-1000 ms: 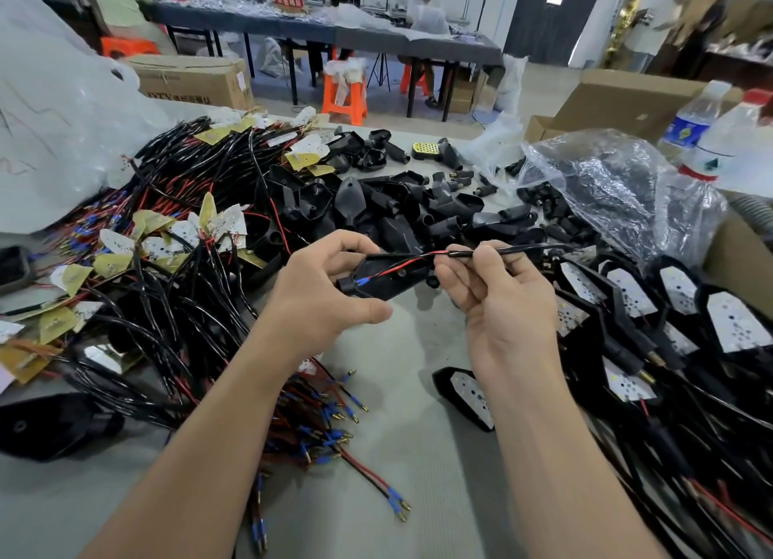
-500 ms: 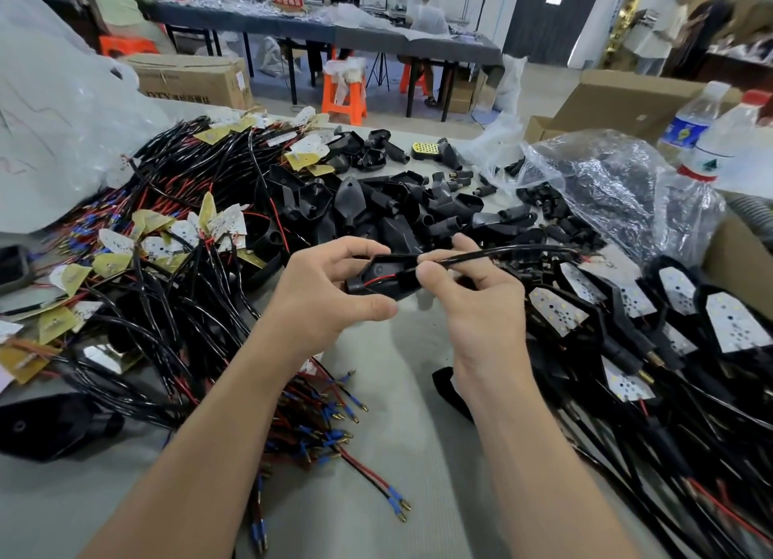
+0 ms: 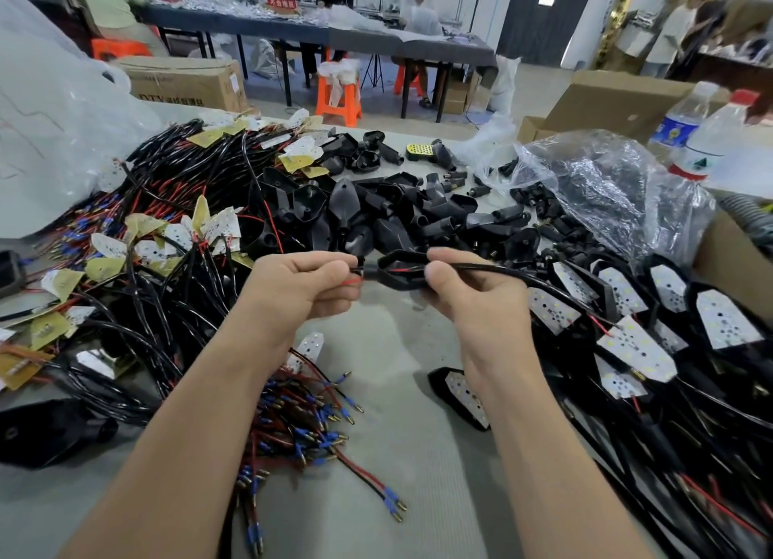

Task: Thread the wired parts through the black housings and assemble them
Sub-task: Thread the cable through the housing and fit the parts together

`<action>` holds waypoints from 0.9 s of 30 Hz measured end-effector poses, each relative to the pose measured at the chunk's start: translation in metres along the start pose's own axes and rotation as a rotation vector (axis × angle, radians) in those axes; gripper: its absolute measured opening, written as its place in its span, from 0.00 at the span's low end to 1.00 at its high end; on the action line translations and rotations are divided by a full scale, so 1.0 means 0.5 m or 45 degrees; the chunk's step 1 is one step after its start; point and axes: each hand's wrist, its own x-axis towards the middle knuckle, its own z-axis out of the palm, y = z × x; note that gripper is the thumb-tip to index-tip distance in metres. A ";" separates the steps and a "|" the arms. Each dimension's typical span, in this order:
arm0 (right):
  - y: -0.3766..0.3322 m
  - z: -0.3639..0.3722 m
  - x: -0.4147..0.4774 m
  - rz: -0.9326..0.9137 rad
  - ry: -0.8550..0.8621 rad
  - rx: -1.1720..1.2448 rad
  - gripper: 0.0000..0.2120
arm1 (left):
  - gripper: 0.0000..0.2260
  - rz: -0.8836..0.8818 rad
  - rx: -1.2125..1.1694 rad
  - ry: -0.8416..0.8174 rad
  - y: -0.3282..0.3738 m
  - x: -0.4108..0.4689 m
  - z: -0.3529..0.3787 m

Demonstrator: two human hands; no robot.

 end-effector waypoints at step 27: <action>-0.032 -0.028 0.015 0.237 -0.034 0.971 0.12 | 0.07 0.166 -0.556 0.963 0.022 0.016 -0.038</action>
